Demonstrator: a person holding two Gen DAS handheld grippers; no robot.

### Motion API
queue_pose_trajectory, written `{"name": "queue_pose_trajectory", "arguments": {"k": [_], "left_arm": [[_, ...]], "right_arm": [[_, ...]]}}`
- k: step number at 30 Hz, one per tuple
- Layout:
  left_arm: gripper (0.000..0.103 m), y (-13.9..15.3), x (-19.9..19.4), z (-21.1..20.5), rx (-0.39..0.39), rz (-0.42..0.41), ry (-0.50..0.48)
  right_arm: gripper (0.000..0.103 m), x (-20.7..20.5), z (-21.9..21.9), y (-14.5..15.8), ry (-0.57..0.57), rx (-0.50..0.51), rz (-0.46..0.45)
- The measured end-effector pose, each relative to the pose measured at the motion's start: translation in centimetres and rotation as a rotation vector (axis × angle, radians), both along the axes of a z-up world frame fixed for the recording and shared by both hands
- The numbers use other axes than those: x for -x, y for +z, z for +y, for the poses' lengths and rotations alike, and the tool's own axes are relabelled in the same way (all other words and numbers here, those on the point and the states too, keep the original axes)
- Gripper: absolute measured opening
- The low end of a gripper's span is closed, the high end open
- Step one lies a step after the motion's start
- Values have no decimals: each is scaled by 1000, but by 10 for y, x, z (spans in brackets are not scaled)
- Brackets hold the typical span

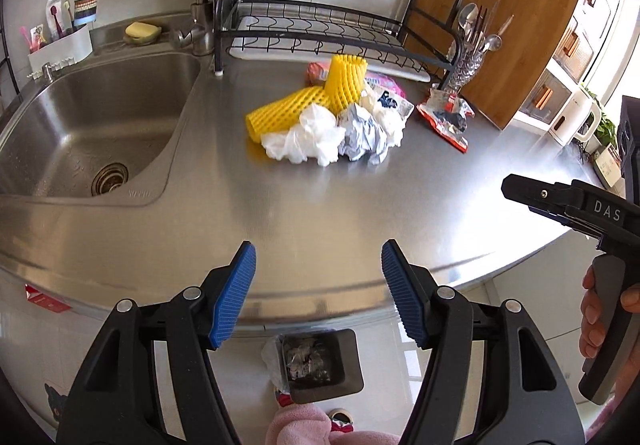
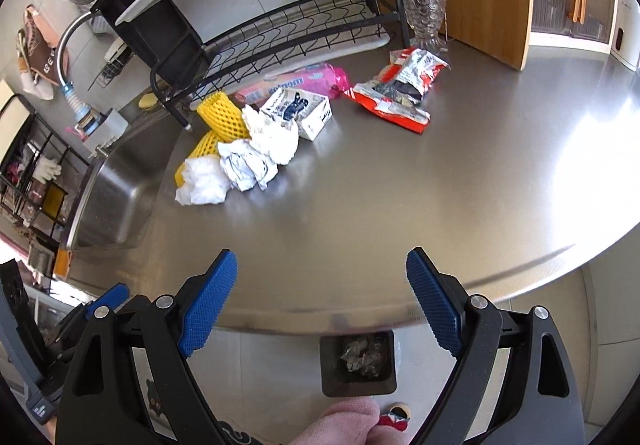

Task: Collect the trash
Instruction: 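Move both tools back up to the counter toward the crumpled tissues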

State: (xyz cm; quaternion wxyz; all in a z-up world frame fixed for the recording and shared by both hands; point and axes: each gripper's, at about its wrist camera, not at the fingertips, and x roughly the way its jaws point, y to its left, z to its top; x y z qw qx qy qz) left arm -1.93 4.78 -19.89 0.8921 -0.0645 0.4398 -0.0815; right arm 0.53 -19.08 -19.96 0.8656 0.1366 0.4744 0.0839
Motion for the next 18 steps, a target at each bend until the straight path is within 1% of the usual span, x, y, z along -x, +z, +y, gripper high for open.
{"name": "queue_pose_trajectory", "arguments": {"k": [4, 8, 9, 12, 15, 18], "left_arm": [[61, 6, -32, 5, 16, -24, -4], [61, 6, -61, 6, 32, -29, -18], [61, 4, -69, 5, 35, -25, -23], [61, -4, -87, 2, 42, -11, -42], [61, -13, -102, -1, 39, 4, -56], [60, -21, -115, -4, 37, 16, -74]], "right_arm": [[87, -33, 10, 7, 0, -1, -16], [86, -62, 18, 3, 16, -22, -8], [86, -69, 20, 0, 18, -29, -3], [79, -89, 26, -9, 26, -38, 26], [79, -106, 31, -19, 22, -53, 54], [75, -118, 37, -26, 26, -91, 67]]}}
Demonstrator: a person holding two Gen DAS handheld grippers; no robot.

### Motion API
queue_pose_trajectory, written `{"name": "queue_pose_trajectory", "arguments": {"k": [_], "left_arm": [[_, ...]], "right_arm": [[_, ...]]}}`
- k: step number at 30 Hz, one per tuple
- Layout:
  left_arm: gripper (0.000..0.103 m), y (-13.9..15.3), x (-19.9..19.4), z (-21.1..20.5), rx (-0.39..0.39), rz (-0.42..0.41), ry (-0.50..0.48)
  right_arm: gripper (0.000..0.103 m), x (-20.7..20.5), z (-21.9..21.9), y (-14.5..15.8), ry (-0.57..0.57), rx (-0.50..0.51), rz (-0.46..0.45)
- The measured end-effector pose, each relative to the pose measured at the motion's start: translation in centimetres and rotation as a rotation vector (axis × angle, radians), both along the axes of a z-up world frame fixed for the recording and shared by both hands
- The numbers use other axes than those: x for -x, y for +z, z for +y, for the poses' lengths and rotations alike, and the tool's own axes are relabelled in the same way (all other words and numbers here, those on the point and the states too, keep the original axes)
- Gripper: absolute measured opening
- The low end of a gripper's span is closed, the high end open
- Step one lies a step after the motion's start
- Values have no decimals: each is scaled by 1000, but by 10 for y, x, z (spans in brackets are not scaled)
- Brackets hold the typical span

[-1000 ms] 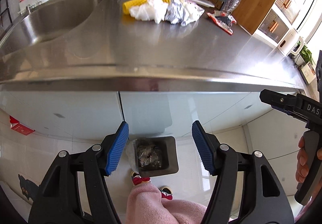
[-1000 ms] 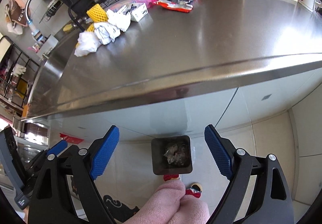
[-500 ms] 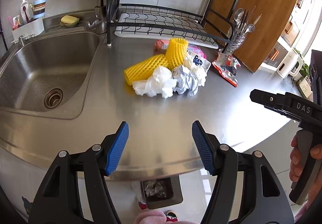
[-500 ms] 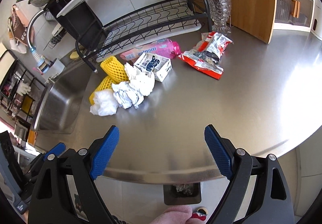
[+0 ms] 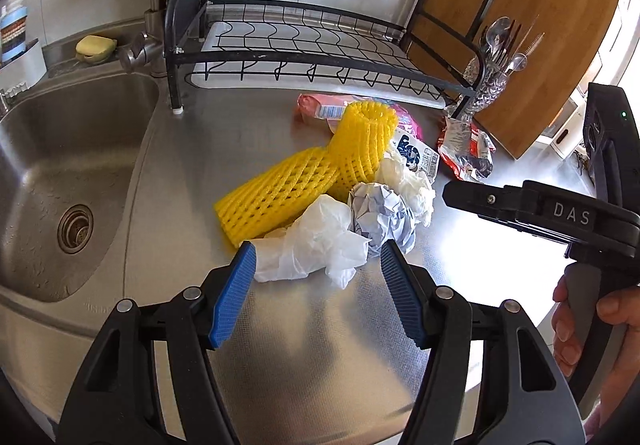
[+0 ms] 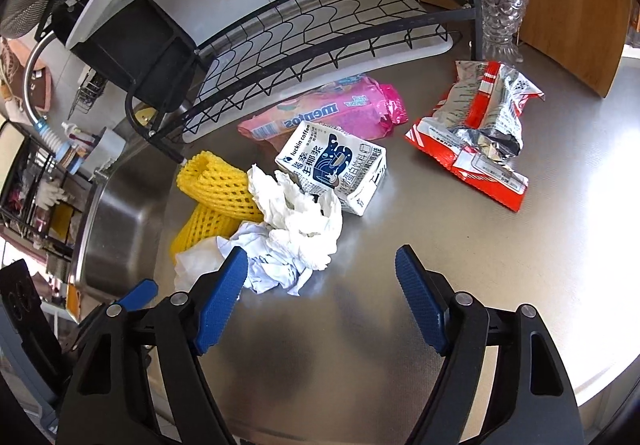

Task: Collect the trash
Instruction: 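Move both tools back up to the counter toward the crumpled tissues, then grasp a white tissue with the right tool while the left tool grasps another tissue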

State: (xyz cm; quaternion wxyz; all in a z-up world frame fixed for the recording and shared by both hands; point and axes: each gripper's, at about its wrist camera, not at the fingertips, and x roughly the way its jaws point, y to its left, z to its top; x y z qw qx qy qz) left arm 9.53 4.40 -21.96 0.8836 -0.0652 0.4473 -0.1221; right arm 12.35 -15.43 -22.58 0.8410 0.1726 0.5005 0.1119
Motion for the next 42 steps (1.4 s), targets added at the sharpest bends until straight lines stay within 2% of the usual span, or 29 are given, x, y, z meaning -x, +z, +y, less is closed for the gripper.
{"name": "queue_pose_trajectory", "arguments": {"k": [4, 6, 8, 11, 13, 14, 16, 20, 29, 37, 42], "left_arm": [[57, -5, -10, -3, -11, 1, -23], [53, -9, -14, -3, -4, 8, -33], [43, -13, -18, -2, 4, 22, -45], [30, -17, -22, 0, 15, 36, -50], [24, -18, -23, 2, 21, 35, -54], [22, -17, -23, 2, 19, 33, -56], [17, -17, -23, 2, 14, 30, -60], [7, -13, -19, 0, 8, 17, -64], [0, 13, 14, -5, 9, -39, -34], [0, 38, 80, -23, -5, -79, -10], [0, 41, 128, -37, -6, -80, -8]], "right_arm": [[74, -14, 10, -8, 9, -1, 11], [73, -20, 13, -12, 8, 1, 20], [68, -25, 17, -18, 17, 7, 33], [53, -30, 20, -26, 34, 14, 59], [31, -31, 20, -26, 38, 10, 54], [24, -31, 21, -24, 43, 36, 48], [16, -30, 25, -21, 69, 89, 40], [14, -21, 28, -15, 96, 156, 19], [13, 8, 8, 9, 71, 126, -24], [13, 69, -7, 32, 80, 119, -71], [13, 120, -20, 39, 84, 130, -85]]}}
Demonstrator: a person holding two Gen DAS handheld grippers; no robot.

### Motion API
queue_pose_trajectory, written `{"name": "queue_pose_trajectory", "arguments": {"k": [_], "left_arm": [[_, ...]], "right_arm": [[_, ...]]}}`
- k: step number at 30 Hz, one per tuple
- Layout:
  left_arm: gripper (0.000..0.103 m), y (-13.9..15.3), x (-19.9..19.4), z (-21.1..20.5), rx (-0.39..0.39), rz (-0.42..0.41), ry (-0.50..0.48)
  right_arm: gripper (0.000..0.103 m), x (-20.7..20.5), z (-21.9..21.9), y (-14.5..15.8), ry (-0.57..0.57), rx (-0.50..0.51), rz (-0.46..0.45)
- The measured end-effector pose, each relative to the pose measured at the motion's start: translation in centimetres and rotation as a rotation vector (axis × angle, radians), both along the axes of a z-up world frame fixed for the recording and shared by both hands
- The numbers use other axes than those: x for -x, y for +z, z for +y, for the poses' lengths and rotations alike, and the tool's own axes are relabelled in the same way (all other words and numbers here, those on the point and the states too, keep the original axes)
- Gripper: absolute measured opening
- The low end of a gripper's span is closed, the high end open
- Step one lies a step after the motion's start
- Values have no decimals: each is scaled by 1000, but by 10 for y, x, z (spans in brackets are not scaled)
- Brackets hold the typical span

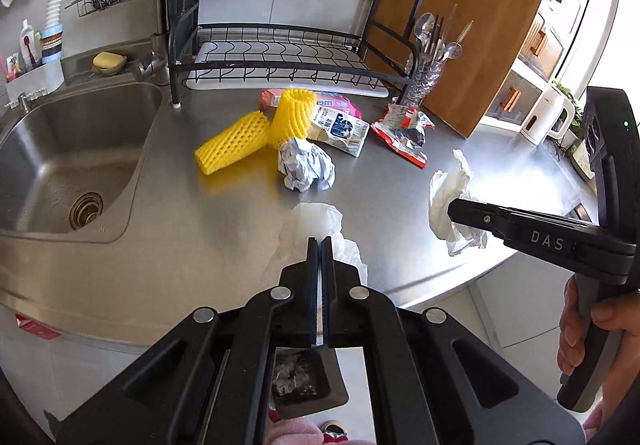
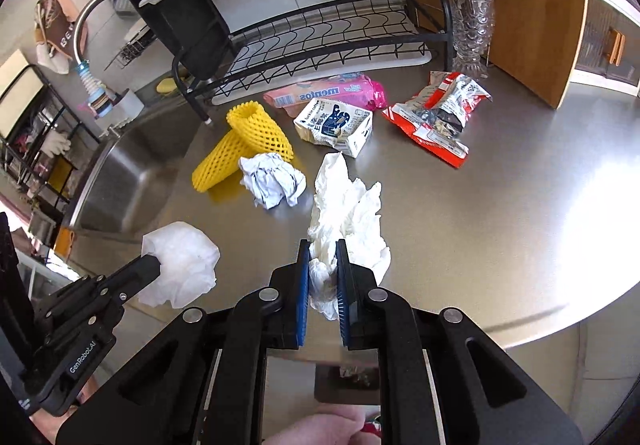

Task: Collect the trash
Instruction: 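Carry both tissues down over the black bin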

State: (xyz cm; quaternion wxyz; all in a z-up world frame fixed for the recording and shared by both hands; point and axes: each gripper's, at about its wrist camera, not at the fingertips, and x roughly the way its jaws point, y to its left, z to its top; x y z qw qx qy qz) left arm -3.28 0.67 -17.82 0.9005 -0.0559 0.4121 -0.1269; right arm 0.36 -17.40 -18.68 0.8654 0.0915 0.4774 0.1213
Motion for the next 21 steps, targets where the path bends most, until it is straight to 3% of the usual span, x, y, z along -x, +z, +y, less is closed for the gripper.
{"name": "queue_pose_trajectory", "arguments": {"k": [9, 21], "left_arm": [[0, -25, 77, -20, -2, 62, -17], [0, -125, 115, -20, 19, 272, 1]], "right_arm": [[13, 83, -20, -28, 28, 11, 69], [13, 129, -7, -132, 73, 30, 272]]}}
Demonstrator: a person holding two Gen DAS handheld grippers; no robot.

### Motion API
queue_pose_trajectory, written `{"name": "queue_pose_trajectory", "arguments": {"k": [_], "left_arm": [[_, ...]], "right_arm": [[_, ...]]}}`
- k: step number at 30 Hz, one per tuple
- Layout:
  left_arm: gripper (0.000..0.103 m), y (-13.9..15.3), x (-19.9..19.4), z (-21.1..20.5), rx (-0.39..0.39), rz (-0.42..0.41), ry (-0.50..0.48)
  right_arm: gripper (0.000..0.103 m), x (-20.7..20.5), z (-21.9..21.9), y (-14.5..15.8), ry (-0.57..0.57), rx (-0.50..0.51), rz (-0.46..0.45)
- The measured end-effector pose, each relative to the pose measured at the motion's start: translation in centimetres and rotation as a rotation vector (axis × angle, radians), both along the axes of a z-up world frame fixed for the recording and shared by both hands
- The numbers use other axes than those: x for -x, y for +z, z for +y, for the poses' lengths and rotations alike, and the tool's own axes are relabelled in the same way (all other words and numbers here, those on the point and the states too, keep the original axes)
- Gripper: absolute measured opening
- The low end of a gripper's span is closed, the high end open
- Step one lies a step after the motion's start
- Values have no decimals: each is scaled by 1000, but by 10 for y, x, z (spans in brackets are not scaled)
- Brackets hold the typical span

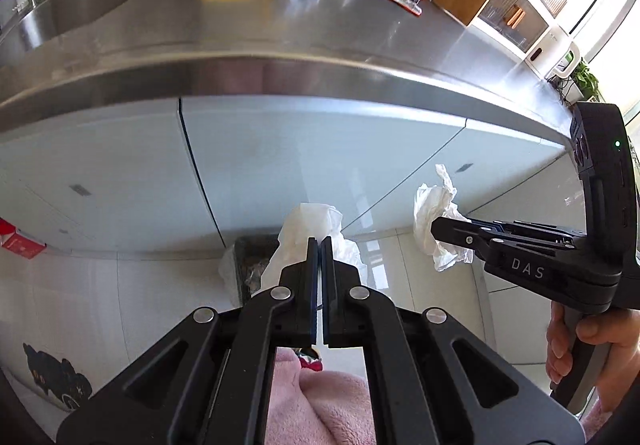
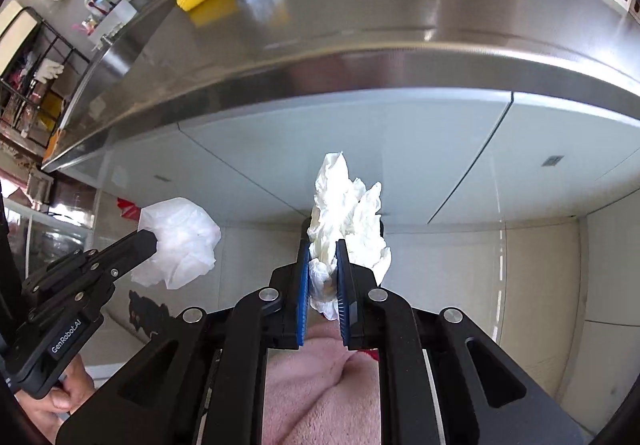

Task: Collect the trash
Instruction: 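Carry both tissues down over the black bin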

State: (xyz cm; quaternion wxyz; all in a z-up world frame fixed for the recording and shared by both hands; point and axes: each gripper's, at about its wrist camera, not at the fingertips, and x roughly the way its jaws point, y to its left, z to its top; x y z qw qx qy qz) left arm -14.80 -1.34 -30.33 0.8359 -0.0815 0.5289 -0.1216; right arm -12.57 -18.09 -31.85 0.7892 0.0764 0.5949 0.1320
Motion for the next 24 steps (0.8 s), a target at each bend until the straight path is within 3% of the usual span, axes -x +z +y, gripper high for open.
{"name": "queue_pose_trajectory", "arguments": {"k": [16, 24], "left_arm": [[0, -158, -27, 1, -28, 226, -26], [0, -210, -42, 0, -46, 283, -44]], "right_arm": [[13, -22, 35, -136, 23, 21, 155], [14, -40, 49, -200, 59, 33, 225]]}}
